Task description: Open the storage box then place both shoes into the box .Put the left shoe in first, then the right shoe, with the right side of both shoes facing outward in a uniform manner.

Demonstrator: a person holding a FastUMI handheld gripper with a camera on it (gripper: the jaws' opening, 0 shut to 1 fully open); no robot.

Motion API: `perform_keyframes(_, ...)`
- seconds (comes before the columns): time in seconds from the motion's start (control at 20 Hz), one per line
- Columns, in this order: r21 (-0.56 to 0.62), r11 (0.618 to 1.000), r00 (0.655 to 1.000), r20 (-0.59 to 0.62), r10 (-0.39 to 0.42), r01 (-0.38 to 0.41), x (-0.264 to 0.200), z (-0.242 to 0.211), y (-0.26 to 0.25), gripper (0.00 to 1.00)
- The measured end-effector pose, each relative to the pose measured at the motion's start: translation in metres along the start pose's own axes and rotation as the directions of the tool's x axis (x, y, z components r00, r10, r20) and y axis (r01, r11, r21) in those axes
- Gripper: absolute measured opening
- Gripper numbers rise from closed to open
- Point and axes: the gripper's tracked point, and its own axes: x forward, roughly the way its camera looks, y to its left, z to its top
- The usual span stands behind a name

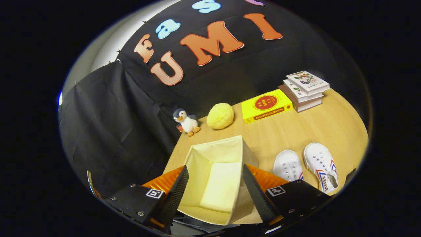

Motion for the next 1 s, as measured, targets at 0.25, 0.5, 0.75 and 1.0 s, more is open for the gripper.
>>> perform_keyframes(0.25,0.016,0.99,0.99,-0.02,-0.142,0.142,-0.009,-0.014,-0.073,0.98)
perform_keyframes(0.5,0.027,0.969,0.968,-0.055,-0.245,0.246,-0.009,-0.033,-0.128,0.96)
perform_keyframes(0.75,0.033,0.958,0.952,-0.124,-0.28,0.286,0.002,-0.054,-0.163,0.82)
perform_keyframes(1.0,0.007,0.948,0.928,-0.207,-0.311,0.319,0.02,-0.079,-0.192,0.64)
